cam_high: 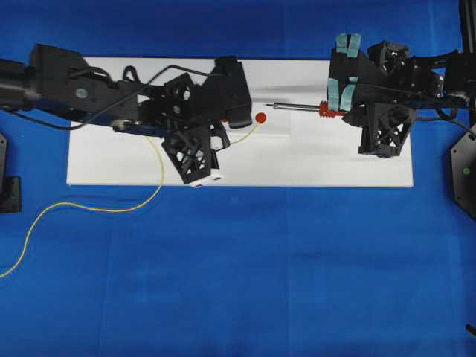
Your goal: Touch the tip of the soldering iron to the tip of the solder at the mark.
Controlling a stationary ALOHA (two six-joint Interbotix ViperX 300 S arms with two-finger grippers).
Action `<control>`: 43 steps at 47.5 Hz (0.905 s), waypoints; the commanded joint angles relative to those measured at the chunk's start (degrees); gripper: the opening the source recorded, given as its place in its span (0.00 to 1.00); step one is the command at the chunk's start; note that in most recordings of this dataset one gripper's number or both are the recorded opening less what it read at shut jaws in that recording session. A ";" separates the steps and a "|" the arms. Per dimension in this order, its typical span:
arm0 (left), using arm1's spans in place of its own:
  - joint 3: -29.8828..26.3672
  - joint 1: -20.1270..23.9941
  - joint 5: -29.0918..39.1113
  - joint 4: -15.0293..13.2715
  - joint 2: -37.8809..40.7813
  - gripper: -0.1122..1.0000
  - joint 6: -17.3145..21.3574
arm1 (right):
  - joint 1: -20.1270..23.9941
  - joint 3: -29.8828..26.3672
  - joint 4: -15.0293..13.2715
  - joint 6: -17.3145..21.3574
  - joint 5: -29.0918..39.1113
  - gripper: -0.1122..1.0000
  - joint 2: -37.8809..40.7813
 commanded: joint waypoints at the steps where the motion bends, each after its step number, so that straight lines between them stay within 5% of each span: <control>1: -1.67 0.62 -0.26 0.18 -0.26 0.12 0.09 | -0.09 -0.35 -0.18 0.09 -0.62 0.16 -0.26; 43: -2.81 0.26 -0.35 0.18 2.81 0.12 -0.26 | 0.00 0.18 -0.26 0.09 -2.37 0.16 1.67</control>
